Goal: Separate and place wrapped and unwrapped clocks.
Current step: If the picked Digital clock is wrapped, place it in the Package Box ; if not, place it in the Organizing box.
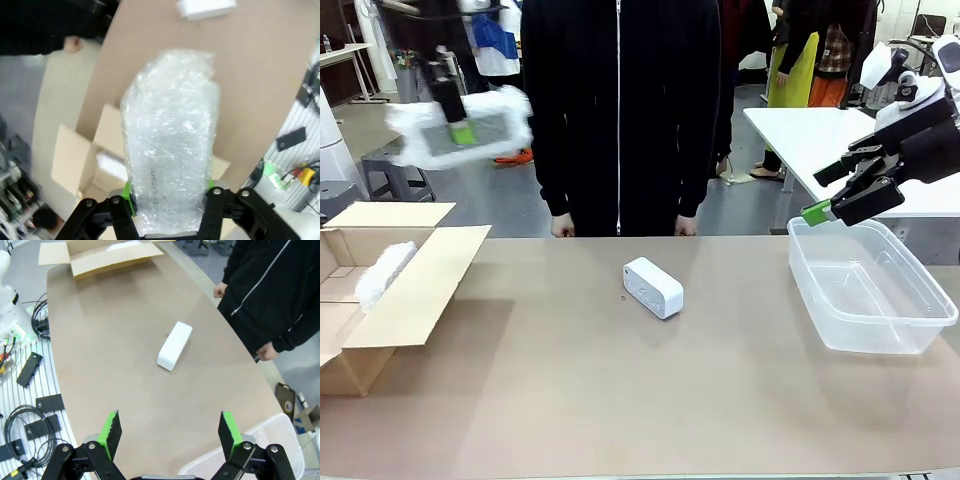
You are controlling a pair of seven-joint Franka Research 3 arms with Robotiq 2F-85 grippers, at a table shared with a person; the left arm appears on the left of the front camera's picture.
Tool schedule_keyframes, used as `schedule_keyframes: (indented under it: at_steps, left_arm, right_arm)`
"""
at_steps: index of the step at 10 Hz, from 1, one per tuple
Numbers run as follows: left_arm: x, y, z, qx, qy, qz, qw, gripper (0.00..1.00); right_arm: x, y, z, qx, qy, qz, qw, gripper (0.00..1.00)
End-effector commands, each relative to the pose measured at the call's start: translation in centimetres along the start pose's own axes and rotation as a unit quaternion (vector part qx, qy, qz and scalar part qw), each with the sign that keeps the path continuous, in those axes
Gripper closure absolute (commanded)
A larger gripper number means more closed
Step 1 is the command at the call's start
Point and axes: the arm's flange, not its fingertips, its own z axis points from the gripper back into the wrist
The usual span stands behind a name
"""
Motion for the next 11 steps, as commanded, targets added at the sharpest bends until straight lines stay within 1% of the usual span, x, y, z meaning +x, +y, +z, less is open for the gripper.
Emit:
schedule_keyframes:
  at_steps: [1, 2, 3, 4, 6, 8, 9, 11]
  left_arm:
    - [-1.7, 4.6, -2.6, 0.007, 0.056, 0.215, 0.975, 0.47]
    - [-4.3, 6.7, -4.4, -0.005, 0.075, 0.276, 0.958, 0.47]
    - [-7.1, 8.0, -5.5, -0.013, 0.086, 0.324, 0.942, 0.47]
    - [-9.5, 8.7, -6.2, -0.012, 0.086, 0.362, 0.928, 0.47]
    - [-14.0, 8.9, -6.6, -0.017, 0.085, 0.412, 0.907, 0.47]
    - [-18.0, 8.7, -6.8, -0.009, 0.062, 0.433, 0.899, 0.47]
    - [-19.9, 8.9, -7.8, 0.006, 0.048, 0.449, 0.892, 0.47]
    - [-21.4, 9.5, -10.2, 0.000, 0.030, 0.457, 0.889, 0.47]
  right_arm:
    - [0.0, 0.0, -0.2, 0.008, -0.006, -0.001, 1.000, 0.00]
    - [0.0, 0.0, -0.2, 0.008, -0.006, -0.001, 1.000, 0.00]
    - [0.0, 0.0, -0.2, 0.008, -0.006, -0.001, 1.000, 0.00]
    - [0.0, 0.0, -0.2, 0.008, -0.006, -0.001, 1.000, 0.00]
    - [0.0, 0.0, -0.2, 0.008, -0.006, -0.001, 1.000, 0.00]
    - [0.0, 0.0, -0.2, 0.008, -0.006, -0.001, 1.000, 0.00]
    - [0.0, 0.0, -0.2, 0.008, -0.006, -0.001, 1.000, 0.00]
    - [0.0, 0.0, -0.2, 0.008, -0.006, -0.001, 1.000, 0.00]
